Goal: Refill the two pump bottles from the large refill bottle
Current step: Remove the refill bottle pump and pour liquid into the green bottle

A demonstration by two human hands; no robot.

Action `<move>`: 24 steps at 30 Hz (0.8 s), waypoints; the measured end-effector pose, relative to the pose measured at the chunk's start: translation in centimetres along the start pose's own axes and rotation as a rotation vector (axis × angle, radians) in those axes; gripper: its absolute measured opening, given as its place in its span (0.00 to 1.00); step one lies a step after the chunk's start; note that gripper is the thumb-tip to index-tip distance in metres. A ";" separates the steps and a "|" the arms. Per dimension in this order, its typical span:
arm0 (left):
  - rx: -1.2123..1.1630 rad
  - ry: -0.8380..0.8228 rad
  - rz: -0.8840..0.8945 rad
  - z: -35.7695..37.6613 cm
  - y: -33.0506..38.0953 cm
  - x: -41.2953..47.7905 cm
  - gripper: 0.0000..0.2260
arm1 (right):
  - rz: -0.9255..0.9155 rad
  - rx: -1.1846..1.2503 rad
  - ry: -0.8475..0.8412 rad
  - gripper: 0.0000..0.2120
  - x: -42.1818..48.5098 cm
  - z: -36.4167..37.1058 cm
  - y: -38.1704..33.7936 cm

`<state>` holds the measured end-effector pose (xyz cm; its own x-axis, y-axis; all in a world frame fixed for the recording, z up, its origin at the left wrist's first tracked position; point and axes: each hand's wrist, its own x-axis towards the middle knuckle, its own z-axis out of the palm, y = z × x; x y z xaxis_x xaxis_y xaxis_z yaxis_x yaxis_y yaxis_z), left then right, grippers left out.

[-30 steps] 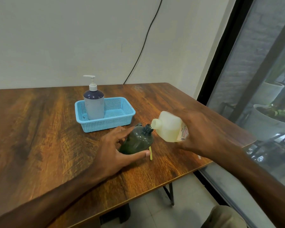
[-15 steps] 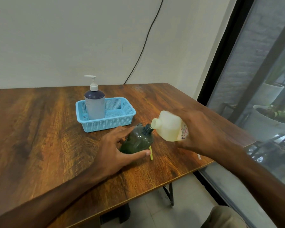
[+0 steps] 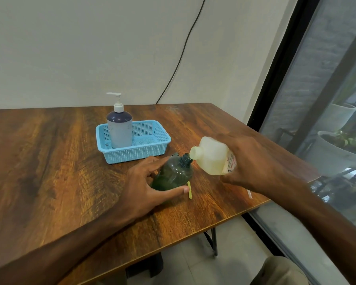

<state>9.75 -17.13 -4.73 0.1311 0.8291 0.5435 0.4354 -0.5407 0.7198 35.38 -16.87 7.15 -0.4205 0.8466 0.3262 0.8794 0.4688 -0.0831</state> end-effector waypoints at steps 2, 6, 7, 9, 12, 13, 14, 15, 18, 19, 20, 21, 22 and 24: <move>-0.005 0.001 -0.006 0.0 0.1 0.0 0.33 | 0.008 -0.012 -0.001 0.43 0.1 0.0 0.0; -0.008 0.005 -0.004 0.1 0.1 0.1 0.33 | 0.004 -0.011 0.015 0.44 0.0 0.1 0.0; -0.007 0.006 -0.001 0.1 0.1 0.1 0.33 | 0.001 -0.011 0.018 0.44 0.0 0.0 0.0; -0.008 0.007 0.003 0.1 0.1 0.0 0.33 | -0.001 -0.010 0.021 0.43 0.1 -0.1 -0.1; -0.009 0.008 0.006 0.1 0.1 0.1 0.33 | 0.000 0.001 0.021 0.43 0.1 -0.2 -0.2; -0.008 0.008 0.005 0.1 0.1 0.1 0.33 | 0.004 0.001 0.018 0.43 0.1 -0.1 -0.2; -0.007 0.008 0.003 0.1 0.0 0.1 0.33 | 0.008 -0.002 0.014 0.43 0.0 -0.1 -0.1; -0.007 0.007 0.001 0.1 0.0 0.1 0.33 | 0.009 -0.007 0.011 0.43 0.1 -0.1 -0.1; 0.001 0.003 -0.004 0.1 0.0 0.1 0.34 | 0.010 -0.012 0.004 0.44 0.1 -0.1 -0.1; -0.001 0.003 -0.005 0.1 0.0 0.0 0.35 | 0.009 -0.010 0.007 0.43 0.1 -0.1 -0.1; -0.004 0.004 -0.006 0.1 0.0 0.1 0.35 | 0.008 -0.009 0.010 0.43 0.1 -0.2 -0.1; -0.006 0.004 -0.007 0.1 0.0 0.0 0.35 | 0.008 -0.009 0.010 0.43 0.1 -0.2 -0.1; -0.006 0.006 -0.008 0.1 0.0 0.1 0.35 | 0.008 -0.010 0.009 0.43 0.1 -0.2 -0.1; -0.006 0.008 -0.004 0.1 0.0 0.0 0.35 | 0.006 -0.008 0.008 0.43 0.1 -0.2 -0.1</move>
<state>9.84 -17.08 -4.75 0.1224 0.8302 0.5439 0.4308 -0.5382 0.7244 35.30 -16.85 7.36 -0.4137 0.8472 0.3333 0.8836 0.4619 -0.0774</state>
